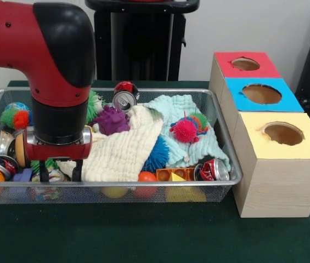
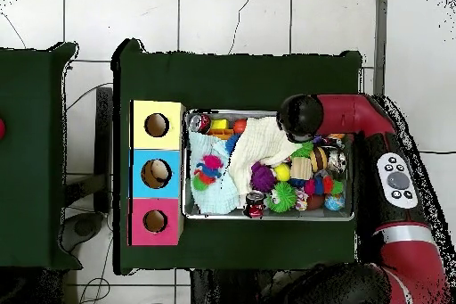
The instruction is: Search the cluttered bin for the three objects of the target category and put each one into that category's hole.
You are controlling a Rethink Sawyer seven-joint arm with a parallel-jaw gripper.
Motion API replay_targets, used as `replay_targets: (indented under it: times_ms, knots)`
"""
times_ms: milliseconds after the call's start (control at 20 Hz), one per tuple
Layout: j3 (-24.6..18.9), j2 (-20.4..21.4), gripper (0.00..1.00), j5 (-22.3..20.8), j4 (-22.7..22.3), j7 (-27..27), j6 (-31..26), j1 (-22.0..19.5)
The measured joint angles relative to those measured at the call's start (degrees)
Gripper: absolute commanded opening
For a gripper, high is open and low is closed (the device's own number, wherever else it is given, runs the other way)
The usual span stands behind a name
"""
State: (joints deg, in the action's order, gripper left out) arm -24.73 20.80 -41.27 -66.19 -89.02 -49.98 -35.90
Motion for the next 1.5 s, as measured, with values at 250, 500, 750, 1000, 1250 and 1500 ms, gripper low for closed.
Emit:
replay_targets:
  times_ms: [250, 500, 750, 1000, 1250, 1500]
  knots:
    - [1.26, -0.34, 1.0, 0.0, 1.39, 0.0, -1.45, 1.42]
    - [2.96, -0.51, 1.0, 0.0, 2.54, 0.0, -2.23, 3.1]
    - [5.38, -0.57, 1.0, -0.01, 3.52, 0.0, -2.34, 5.01]
    - [7.45, -0.73, 1.0, -0.01, 4.37, 0.0, -2.56, 6.31]
    - [10.11, -1.83, 1.0, -0.01, 4.58, 0.0, -2.77, 6.65]
    - [11.96, -3.31, 1.0, 0.01, 4.61, 0.0, -2.74, 6.62]
